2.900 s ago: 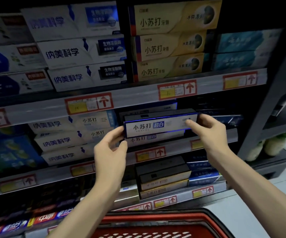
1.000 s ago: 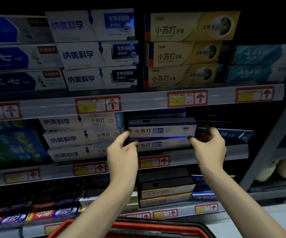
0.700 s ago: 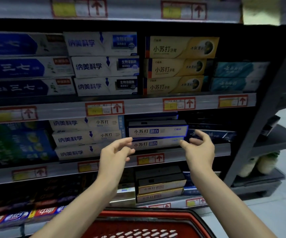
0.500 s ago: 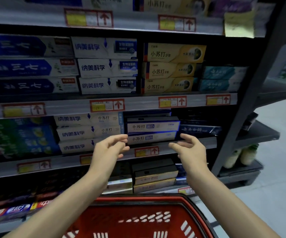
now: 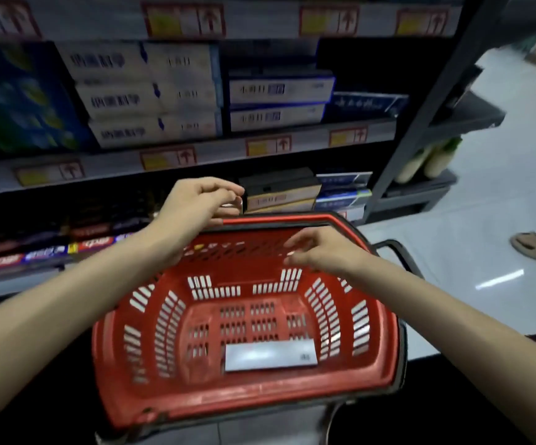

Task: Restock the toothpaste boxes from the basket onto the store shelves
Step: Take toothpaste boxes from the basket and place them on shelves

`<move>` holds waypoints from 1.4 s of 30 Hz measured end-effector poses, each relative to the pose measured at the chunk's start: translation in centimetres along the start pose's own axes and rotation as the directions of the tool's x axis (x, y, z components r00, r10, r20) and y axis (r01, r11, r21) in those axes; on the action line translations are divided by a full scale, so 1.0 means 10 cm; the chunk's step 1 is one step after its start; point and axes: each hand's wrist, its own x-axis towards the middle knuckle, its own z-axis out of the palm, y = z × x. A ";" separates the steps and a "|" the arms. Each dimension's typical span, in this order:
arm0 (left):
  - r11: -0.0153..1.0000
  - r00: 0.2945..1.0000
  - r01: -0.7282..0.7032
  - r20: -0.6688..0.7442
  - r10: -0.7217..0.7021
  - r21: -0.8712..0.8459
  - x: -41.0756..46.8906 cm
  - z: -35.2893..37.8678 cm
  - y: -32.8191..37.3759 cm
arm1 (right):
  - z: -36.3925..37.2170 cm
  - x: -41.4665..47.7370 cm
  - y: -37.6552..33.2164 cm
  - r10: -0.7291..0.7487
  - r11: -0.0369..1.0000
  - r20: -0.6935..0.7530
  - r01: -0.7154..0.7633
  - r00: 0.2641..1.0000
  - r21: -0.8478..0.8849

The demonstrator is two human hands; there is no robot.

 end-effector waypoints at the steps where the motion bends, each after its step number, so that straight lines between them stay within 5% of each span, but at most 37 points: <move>1: 0.999 1.000 0.012 0.020 -0.012 0.031 -0.01 0.01 -0.04 | 0.10 0.08 0.09 0.039 0.996 0.099 -0.031 0.994 -0.087; 4: 0.994 0.996 0.044 0.069 -0.051 0.099 -0.04 0.02 -0.13 | 0.47 0.36 0.45 0.176 0.914 0.317 -0.035 0.932 -0.405; 7: 0.989 0.991 0.084 0.097 -0.096 0.118 -0.03 0.01 -0.19 | 0.84 0.54 0.87 0.297 0.720 0.384 0.060 0.874 -0.692; 12: 0.980 0.984 0.123 0.106 -0.140 0.155 0.03 -0.05 -0.29 | 1.34 0.73 1.56 0.500 0.491 0.441 0.176 0.746 -0.853; 15: 0.975 0.982 0.130 0.115 -0.152 0.179 0.06 -0.12 -0.33 | 1.48 0.77 1.80 0.515 0.451 0.442 0.207 0.735 -0.868; 24: 0.954 0.974 0.153 0.124 -0.189 0.257 0.05 -0.28 -0.43 | 1.45 0.84 1.85 0.427 0.490 0.479 0.249 0.767 -0.835; 27: 0.957 0.973 0.168 0.118 -0.200 0.237 0.08 -0.27 -0.42 | 1.31 0.80 1.68 0.389 0.596 0.467 0.170 0.794 -0.785; 32: 0.963 0.976 0.175 0.089 -0.196 0.204 0.14 -0.17 -0.42 | 1.02 0.76 1.12 0.339 0.843 0.348 -0.118 0.874 -0.525; 37: 0.961 0.978 0.159 0.099 -0.185 0.227 0.17 0.00 -0.44 | 0.38 0.50 0.37 0.352 0.884 0.290 -0.214 0.890 -0.415; 42: 0.977 0.985 0.159 0.043 -0.166 0.139 0.22 0.02 -0.39 | -0.46 -0.13 -0.21 0.229 0.971 0.367 -0.238 0.901 -0.024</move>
